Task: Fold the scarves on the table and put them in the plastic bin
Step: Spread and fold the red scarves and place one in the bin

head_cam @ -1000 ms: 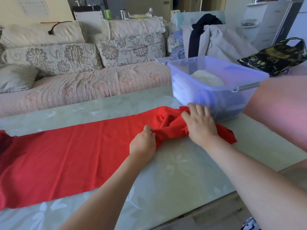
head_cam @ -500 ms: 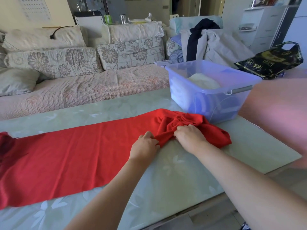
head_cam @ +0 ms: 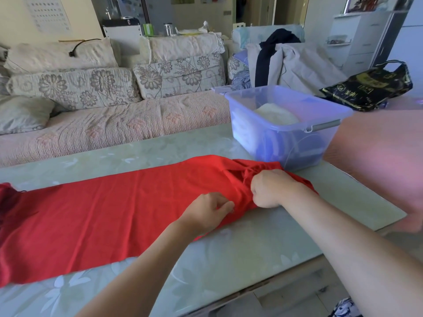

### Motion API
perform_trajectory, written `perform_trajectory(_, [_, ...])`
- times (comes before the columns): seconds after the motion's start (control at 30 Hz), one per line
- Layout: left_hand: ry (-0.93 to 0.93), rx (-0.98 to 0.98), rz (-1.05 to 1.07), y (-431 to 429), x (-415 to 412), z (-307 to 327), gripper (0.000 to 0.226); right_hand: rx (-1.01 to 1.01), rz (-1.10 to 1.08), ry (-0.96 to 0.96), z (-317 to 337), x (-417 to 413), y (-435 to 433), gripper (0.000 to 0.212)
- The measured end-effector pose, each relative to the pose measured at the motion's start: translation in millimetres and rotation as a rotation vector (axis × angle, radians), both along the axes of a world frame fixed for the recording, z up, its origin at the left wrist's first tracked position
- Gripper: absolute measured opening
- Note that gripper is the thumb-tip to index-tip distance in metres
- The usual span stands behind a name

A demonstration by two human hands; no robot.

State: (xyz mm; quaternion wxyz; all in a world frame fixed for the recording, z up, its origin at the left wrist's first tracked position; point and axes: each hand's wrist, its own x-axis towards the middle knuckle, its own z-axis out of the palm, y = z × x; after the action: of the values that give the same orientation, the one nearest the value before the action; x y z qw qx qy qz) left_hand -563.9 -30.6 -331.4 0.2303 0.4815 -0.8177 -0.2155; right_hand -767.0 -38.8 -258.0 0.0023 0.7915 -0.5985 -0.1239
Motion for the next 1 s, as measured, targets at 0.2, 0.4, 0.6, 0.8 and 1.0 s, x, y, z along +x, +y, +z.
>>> perform_trajectory(0.2, [-0.409,0.032,-0.040,-5,-8,-12,0.064,-0.156,0.000,-0.014,4,18,2,0.018])
perform_trajectory(0.4, [-0.074,-0.035,0.033,-22,1,-3,0.026,-0.287,0.158,-0.414,-33,53,-37,0.034])
perform_trajectory(0.6, [-0.076,-0.135,0.234,-74,23,-1,0.038,-0.437,-0.113,-0.137,-36,52,-87,0.032])
perform_trajectory(0.8, [-0.123,-0.128,0.223,-125,17,1,0.031,-0.505,-0.161,-0.129,-51,47,-121,0.025])
perform_trajectory(1.0, [-0.473,0.004,0.176,-149,-4,-4,0.059,-0.493,-0.332,-0.024,-53,49,-139,0.034])
